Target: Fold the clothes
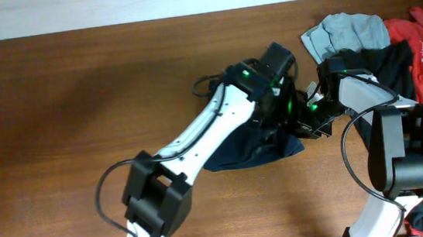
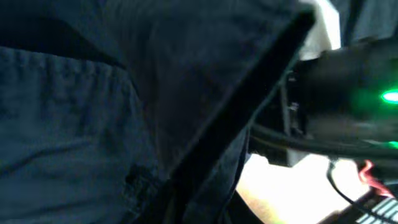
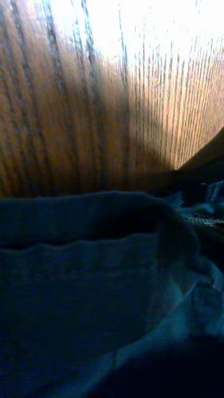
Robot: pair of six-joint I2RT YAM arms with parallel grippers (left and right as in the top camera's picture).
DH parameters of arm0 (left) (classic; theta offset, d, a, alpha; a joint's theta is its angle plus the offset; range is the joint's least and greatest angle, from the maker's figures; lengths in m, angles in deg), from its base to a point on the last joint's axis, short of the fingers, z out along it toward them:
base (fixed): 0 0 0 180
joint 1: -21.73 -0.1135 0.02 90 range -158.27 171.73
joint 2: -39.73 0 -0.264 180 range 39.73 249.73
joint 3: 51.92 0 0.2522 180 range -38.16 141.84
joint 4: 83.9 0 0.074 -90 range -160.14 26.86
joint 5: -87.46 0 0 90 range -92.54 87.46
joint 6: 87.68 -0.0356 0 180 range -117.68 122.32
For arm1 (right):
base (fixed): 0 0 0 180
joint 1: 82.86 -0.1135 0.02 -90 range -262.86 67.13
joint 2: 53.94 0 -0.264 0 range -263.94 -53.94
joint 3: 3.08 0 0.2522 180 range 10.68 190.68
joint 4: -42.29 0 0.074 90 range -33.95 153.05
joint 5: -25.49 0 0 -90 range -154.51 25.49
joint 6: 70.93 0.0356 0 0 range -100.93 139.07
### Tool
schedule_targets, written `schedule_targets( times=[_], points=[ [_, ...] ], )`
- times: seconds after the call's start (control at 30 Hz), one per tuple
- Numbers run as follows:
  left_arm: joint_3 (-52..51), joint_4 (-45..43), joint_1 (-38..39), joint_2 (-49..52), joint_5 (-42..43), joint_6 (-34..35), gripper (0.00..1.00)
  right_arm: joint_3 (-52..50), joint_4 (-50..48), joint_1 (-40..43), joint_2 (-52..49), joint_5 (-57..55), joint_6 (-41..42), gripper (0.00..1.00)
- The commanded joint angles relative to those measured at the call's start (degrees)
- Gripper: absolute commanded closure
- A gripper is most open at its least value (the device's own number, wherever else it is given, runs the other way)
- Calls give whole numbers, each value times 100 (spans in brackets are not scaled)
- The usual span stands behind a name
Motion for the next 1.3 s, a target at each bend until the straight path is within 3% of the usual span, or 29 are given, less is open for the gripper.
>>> schedule_targets(
  times=[0.0,0.13,0.63,0.7,0.77,0.83,0.93,1.1,1.27],
  points=[
    [66,-138,37,205,-7,28,79,-155,-90,-120,-396,-291,-83,75],
    [103,-291,-9,199,-446,26,75,-155,-72,-118,-396,-293,-83,75],
    [155,-1137,-295,212,-756,28,75,-155,208,-103,-396,-662,-83,74],
    [155,-1167,-297,221,-929,15,69,-155,210,-105,-396,-662,-83,74],
    [166,-1106,-334,201,-1169,-181,65,-155,232,-103,-396,-662,-83,74],
    [236,-857,-470,181,-1202,-442,56,-155,286,-103,-396,-761,-85,74],
    [282,-221,-791,177,-1204,-695,46,-155,313,-98,-396,-881,-85,65],
    [249,291,-1451,424,-1222,-1370,44,50,271,321,-42,-802,-83,55],
    [249,195,-1617,758,-1027,-2227,44,160,302,743,782,-190,-151,53]
  ],
)
